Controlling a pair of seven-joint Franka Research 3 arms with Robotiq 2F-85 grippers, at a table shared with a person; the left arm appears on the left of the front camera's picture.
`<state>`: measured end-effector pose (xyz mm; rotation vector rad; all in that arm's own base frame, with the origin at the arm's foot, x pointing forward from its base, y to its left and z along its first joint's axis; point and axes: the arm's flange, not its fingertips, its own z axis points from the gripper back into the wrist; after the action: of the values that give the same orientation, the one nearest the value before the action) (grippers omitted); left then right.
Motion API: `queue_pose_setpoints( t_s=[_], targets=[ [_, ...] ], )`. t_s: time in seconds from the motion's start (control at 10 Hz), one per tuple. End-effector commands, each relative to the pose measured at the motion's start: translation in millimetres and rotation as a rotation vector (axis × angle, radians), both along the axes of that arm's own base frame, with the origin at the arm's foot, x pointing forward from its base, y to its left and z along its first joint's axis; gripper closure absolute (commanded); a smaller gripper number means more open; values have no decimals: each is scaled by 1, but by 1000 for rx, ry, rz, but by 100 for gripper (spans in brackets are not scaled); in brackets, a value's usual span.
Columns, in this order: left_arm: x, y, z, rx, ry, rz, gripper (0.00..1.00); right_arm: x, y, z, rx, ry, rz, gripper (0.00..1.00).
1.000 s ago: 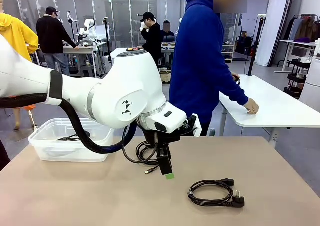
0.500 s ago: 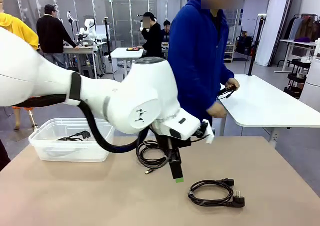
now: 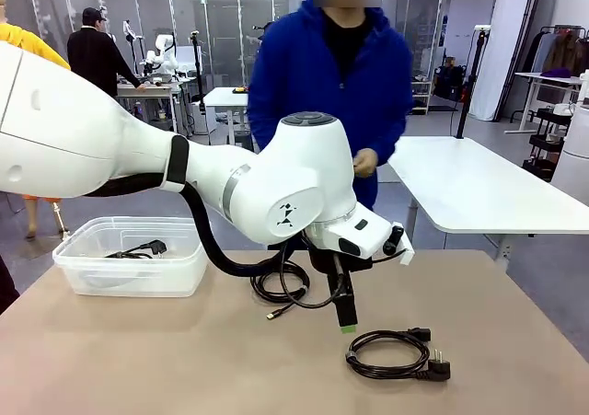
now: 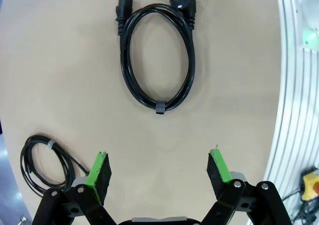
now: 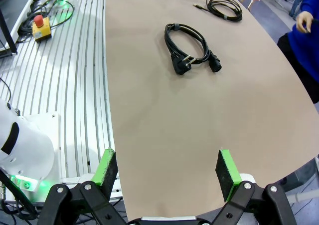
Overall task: Organize and store the cables.
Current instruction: Place the Power Cable into the Organizing box.
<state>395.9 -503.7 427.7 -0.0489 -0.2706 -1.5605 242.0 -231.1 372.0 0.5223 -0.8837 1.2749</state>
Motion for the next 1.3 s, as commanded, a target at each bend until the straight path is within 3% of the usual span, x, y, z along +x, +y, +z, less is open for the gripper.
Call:
queue_pose_setpoints(
  t_s=[0.0,0.1,0.2,0.3,0.8,0.9,1.0,1.2],
  targets=[
    [0,-14,4,38,12,21,2,1,4,2,5,16,-25,0],
    [-2,-19,4,38,34,89,2,1,4,2,5,16,-25,0],
    [-8,-27,3,40,59,262,2,1,4,2,5,16,-25,0],
    [-17,-31,2,34,64,364,2,1,4,2,5,16,-25,0],
    [-27,-26,0,68,52,618,2,1,4,2,5,16,-25,0],
    [-23,-25,-2,41,82,675,2,1,4,2,5,16,-25,0],
    [-22,-26,-5,48,158,732,2,1,4,2,5,16,-25,0],
    [-19,-29,-7,80,153,830,2,1,4,2,5,16,-25,0]
  ],
)
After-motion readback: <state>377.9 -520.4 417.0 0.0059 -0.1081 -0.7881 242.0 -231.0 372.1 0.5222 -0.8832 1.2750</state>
